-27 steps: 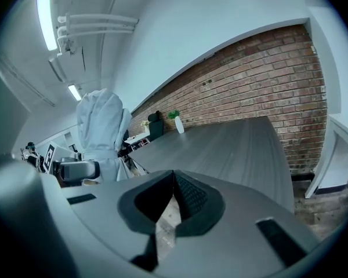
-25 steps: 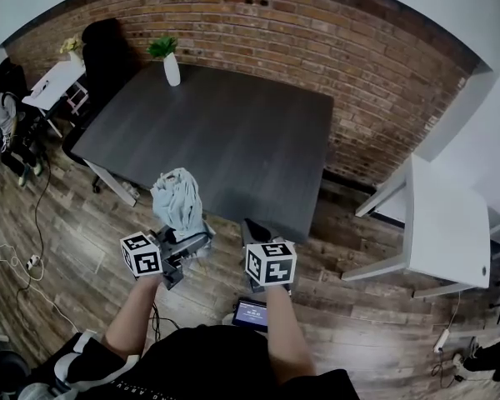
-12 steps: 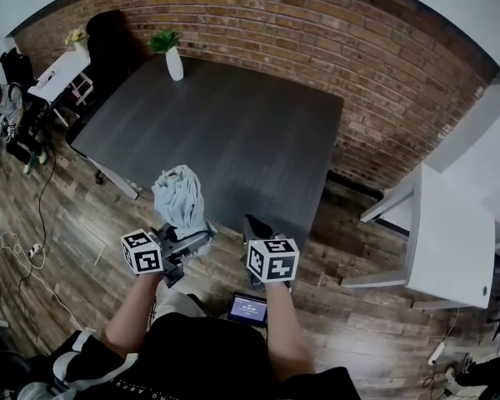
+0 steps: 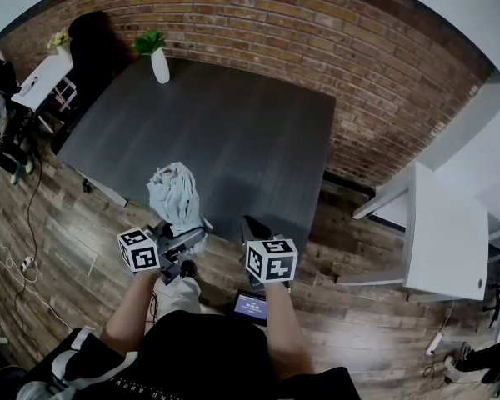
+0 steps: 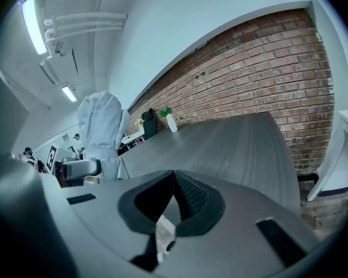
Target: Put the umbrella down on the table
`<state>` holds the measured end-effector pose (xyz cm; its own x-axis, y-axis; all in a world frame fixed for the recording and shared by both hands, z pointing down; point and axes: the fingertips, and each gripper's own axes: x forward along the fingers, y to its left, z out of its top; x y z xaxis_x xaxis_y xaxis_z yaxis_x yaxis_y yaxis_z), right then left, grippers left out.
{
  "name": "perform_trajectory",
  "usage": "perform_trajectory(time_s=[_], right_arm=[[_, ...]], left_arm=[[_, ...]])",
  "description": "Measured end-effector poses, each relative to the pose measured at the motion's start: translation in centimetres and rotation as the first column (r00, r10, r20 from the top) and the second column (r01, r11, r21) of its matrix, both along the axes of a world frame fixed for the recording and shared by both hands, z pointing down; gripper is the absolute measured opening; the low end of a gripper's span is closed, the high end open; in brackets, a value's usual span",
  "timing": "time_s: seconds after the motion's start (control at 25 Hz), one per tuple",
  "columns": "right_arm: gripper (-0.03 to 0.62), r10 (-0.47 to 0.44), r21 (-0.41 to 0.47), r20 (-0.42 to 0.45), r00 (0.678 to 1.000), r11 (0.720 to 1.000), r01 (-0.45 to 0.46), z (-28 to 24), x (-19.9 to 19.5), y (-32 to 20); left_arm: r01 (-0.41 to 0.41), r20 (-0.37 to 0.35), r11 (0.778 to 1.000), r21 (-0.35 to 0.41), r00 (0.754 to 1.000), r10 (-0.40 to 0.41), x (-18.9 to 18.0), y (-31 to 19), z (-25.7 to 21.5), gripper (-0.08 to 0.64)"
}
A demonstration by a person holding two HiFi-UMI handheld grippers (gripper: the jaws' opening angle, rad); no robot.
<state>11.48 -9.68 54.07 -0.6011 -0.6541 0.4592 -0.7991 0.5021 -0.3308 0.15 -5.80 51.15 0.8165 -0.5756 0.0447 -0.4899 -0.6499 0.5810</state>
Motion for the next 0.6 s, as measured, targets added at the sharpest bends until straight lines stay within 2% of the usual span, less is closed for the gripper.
perform_trajectory(time_s=[0.24,0.6], right_arm=[[0.010,0.064,-0.005,-0.036,0.997,0.998,-0.064,-0.4,-1.1,-3.8],[0.010,0.130,-0.022,-0.089,0.988,0.991,-0.132,-0.1,-6.7,-8.7]], left_arm=[[-0.076,-0.007,0.997,-0.001,0.997,0.076,-1.9,-4.2,0.6,0.253],[-0.206,0.012,0.979,0.011,0.979,0.206,-6.6,-9.2,0.8,0.253]])
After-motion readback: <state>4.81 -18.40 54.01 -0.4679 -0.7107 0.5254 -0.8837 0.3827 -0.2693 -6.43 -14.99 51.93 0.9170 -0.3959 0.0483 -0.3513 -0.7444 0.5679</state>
